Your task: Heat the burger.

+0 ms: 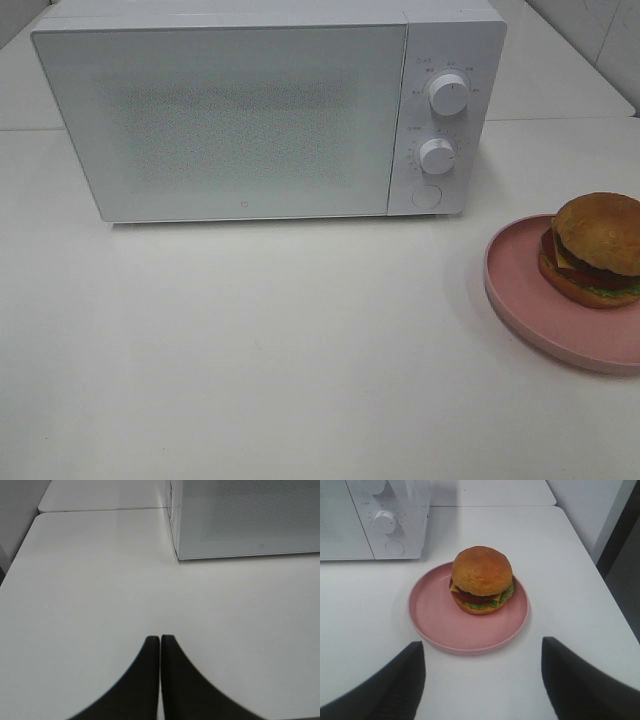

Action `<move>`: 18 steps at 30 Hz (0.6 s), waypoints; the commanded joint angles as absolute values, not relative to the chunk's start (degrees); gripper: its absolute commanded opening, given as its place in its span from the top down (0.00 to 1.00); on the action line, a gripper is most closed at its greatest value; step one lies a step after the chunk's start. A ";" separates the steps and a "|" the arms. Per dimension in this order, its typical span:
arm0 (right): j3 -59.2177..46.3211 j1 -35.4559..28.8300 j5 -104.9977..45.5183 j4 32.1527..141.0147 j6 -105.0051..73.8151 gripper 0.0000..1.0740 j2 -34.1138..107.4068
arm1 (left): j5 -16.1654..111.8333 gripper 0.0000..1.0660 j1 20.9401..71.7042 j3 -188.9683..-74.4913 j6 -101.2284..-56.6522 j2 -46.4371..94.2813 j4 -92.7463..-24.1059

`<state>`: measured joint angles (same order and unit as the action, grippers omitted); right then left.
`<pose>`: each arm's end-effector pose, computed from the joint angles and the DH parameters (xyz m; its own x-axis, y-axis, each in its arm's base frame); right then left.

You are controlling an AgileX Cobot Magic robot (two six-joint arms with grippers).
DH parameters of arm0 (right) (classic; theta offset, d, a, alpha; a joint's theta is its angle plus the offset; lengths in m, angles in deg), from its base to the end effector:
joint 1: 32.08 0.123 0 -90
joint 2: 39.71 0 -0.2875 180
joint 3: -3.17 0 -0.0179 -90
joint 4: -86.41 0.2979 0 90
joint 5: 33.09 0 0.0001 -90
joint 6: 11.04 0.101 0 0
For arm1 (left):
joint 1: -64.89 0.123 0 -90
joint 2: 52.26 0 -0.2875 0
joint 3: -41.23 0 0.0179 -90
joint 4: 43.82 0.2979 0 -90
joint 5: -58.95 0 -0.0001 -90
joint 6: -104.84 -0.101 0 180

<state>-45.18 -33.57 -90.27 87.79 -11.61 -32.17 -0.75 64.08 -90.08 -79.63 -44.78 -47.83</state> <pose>0.0445 0.0009 0.3030 -0.3916 0.0133 -0.9200 0.0086 0.9999 0.0108 0.0431 -0.0067 0.2972 -0.4320 0.0487 -0.9006 0.0870 0.9961 0.0121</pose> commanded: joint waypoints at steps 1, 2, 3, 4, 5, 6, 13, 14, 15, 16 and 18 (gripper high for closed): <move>-45.12 -31.73 -89.87 87.90 -11.50 0.43 -33.88 | -0.18 1.00 64.03 -89.96 -79.51 -46.21 -48.06; -45.12 -31.56 -89.87 87.90 -11.50 0.43 -33.88 | -0.18 1.00 64.03 -89.96 -79.51 -46.21 -48.06; -45.12 -31.56 -89.87 87.90 -11.50 0.43 -33.88 | -0.18 1.00 64.03 -89.96 -79.51 -46.21 -48.06; -45.12 -31.62 -89.87 87.90 -11.50 0.43 -33.88 | -0.18 1.00 64.03 -89.96 -79.51 -46.21 -48.06; -45.12 -31.62 -89.87 87.90 -11.50 0.43 -33.88 | -0.18 1.00 64.03 -89.96 -79.51 -46.21 -48.06; -45.12 -31.62 -89.87 87.90 -11.50 0.43 -33.88 | -0.18 1.00 64.03 -89.96 -79.51 -46.09 -48.06; -45.12 -31.50 -89.87 87.90 -11.44 0.43 -33.88 | -0.18 1.00 64.03 -89.96 -79.51 -46.09 -48.06; -45.12 -31.50 -89.87 87.90 -11.44 0.43 -33.88 | -0.18 1.00 64.03 -89.96 -79.51 -46.09 -48.06; -45.12 -31.50 -89.87 87.90 -11.44 0.43 -33.88 | -0.18 1.00 64.03 -89.96 -79.51 -46.09 -48.06; -45.12 -31.50 -89.87 87.90 -11.44 0.43 -33.88 | -0.18 1.00 64.03 -89.96 -79.51 -46.09 -48.06; -45.12 -31.50 -89.87 87.90 -11.44 0.43 -33.88 | -0.18 1.00 64.03 -89.96 -79.51 -46.09 -48.06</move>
